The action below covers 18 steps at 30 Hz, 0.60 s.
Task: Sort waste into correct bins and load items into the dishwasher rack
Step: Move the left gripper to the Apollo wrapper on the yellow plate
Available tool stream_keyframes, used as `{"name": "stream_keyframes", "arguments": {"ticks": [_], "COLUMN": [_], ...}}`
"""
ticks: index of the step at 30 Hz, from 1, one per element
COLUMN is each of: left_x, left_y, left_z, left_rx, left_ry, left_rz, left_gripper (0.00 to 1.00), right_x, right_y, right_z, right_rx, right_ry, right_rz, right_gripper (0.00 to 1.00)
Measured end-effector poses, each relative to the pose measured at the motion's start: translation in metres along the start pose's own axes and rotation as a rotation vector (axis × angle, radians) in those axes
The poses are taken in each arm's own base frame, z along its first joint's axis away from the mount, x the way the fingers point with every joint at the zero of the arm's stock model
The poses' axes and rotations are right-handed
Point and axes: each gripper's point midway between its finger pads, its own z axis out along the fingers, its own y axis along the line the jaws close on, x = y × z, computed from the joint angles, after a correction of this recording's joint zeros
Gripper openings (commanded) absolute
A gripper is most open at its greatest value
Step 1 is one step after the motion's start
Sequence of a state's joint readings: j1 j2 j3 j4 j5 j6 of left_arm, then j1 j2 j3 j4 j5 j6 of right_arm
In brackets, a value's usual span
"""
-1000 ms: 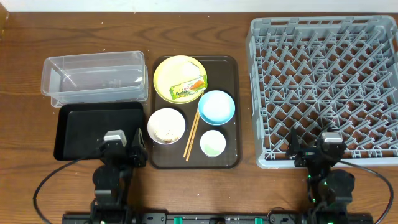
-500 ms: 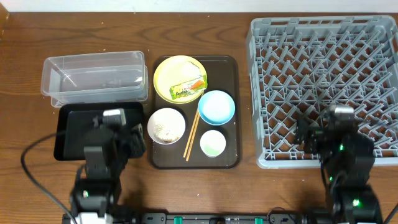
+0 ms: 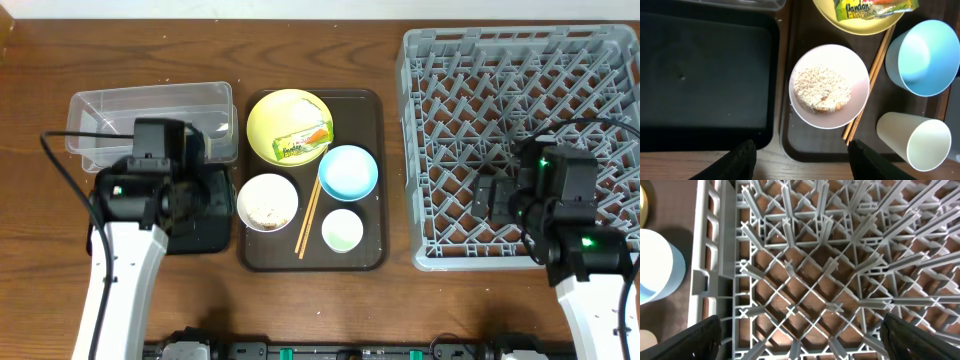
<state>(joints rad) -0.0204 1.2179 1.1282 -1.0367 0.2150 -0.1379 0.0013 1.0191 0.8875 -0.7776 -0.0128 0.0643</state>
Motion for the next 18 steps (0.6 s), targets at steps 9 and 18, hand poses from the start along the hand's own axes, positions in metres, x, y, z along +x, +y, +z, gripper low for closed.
{"name": "stream_keyframes", "arguments": {"ticks": [9,18], "left_x": [-0.036,-0.103], "left_y": [-0.02,-0.068], "left_z": [0.001,-0.005], "left_rx": [0.096,0.187], "left_ry": [-0.128,-0.369], "left_rz": [0.041,0.287], "left_gripper": [0.62,0.62], "right_x": [0.002,0.002], "right_y": [0.002,0.002], "right_z": [0.001,0.0], "right_rx": [-0.013,-0.014], "right_ry": [0.011,0.01], "right_rz": [0.0,0.0], "right_gripper": [0.99,0.99]}}
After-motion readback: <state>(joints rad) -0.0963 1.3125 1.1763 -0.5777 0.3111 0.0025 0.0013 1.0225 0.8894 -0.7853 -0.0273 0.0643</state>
